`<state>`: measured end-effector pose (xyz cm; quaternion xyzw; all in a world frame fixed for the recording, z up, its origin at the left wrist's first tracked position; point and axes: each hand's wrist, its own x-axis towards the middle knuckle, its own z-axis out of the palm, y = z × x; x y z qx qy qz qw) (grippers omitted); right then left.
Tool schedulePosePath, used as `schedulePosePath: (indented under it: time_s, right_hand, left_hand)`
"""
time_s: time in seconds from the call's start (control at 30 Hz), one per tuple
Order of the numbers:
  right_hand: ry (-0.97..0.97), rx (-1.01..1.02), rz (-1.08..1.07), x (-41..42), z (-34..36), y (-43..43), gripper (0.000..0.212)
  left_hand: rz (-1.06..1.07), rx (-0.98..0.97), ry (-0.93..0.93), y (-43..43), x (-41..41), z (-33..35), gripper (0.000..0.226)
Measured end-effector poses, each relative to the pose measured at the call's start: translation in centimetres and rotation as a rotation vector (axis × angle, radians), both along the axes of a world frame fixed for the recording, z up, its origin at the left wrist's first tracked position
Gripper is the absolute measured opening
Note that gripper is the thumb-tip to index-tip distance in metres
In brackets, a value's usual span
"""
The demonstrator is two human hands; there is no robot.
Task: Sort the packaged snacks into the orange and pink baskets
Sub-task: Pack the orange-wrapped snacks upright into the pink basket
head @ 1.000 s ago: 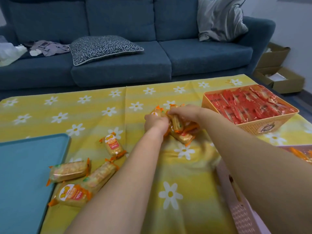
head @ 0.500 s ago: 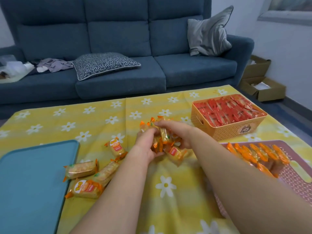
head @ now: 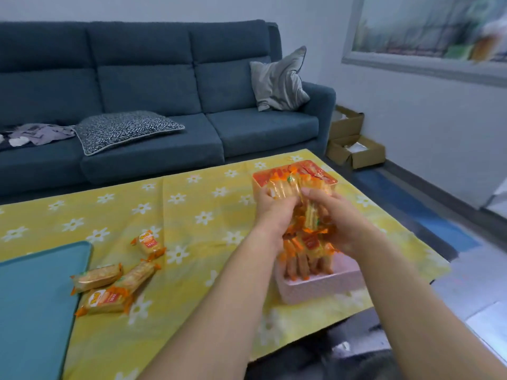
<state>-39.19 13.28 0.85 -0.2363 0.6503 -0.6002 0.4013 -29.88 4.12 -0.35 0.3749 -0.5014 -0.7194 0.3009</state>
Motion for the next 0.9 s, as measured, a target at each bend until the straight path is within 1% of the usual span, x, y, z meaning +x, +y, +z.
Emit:
schedulePosePath:
  time_s: [0.03,0.13,0.17,0.23,0.3,0.37,0.43,0.53,0.6,0.7,0.8,0.83,0.87,0.9]
  right_hand:
    - [-0.016,-0.025,-0.029,-0.7,-0.3,1.3,0.076]
    - [-0.003,-0.097,-0.116,-2.9,-1.7,4.3,0.063]
    - [0.005,-0.117,-0.133,-3.5,-2.3,4.9,0.063]
    - [0.043,-0.138,-0.146,-4.9,-3.8,5.8,0.062]
    - [0.1,-0.116,-0.128,-5.9,-5.1,6.2,0.06]
    - [0.169,-0.049,-0.112,-6.6,-5.9,6.1,0.065]
    - [0.26,0.038,-0.084,-7.1,-6.1,5.8,0.075]
    - [0.482,0.204,0.007,-8.0,-6.0,5.4,0.08]
    - [0.554,0.265,0.068,-8.2,-5.8,5.4,0.086]
    - [0.624,0.27,0.081,-8.7,-6.1,5.4,0.108]
    - [0.654,0.289,0.105,-9.0,-6.0,5.5,0.125]
    - [0.651,0.295,0.108,-9.0,-5.9,5.5,0.125]
    - [0.648,0.293,0.099,-9.0,-5.7,5.6,0.118]
    - [0.655,0.281,0.072,-8.9,-5.6,5.7,0.105]
  left_hand:
    - [-0.011,-0.028,0.01,1.3,-0.9,0.0,0.073]
    - [-0.059,-0.11,0.016,4.5,-3.3,-0.9,0.075]
    - [-0.078,-0.127,0.014,5.2,-3.8,-1.2,0.073]
    - [-0.112,-0.182,0.0,6.3,-4.7,-2.4,0.061]
    - [-0.139,-0.272,-0.043,6.6,-5.3,-3.8,0.055]
    - [-0.177,-0.368,-0.105,6.4,-5.3,-4.5,0.057]
    - [-0.208,-0.478,-0.185,5.9,-5.0,-4.6,0.065]
    - [-0.29,-0.66,-0.373,5.0,-4.1,-4.8,0.077]
    - [-0.329,-0.764,-0.479,4.6,-3.1,-4.9,0.087]
    - [-0.374,-0.821,-0.551,4.0,-1.8,-5.3,0.099]
    - [-0.397,-0.854,-0.576,3.7,-1.0,-5.5,0.1]
    - [-0.403,-0.86,-0.593,3.7,-0.8,-5.6,0.098]
    - [-0.403,-0.863,-0.606,3.7,-0.6,-5.4,0.096]
    - [-0.396,-0.861,-0.616,3.7,-0.3,-5.3,0.092]
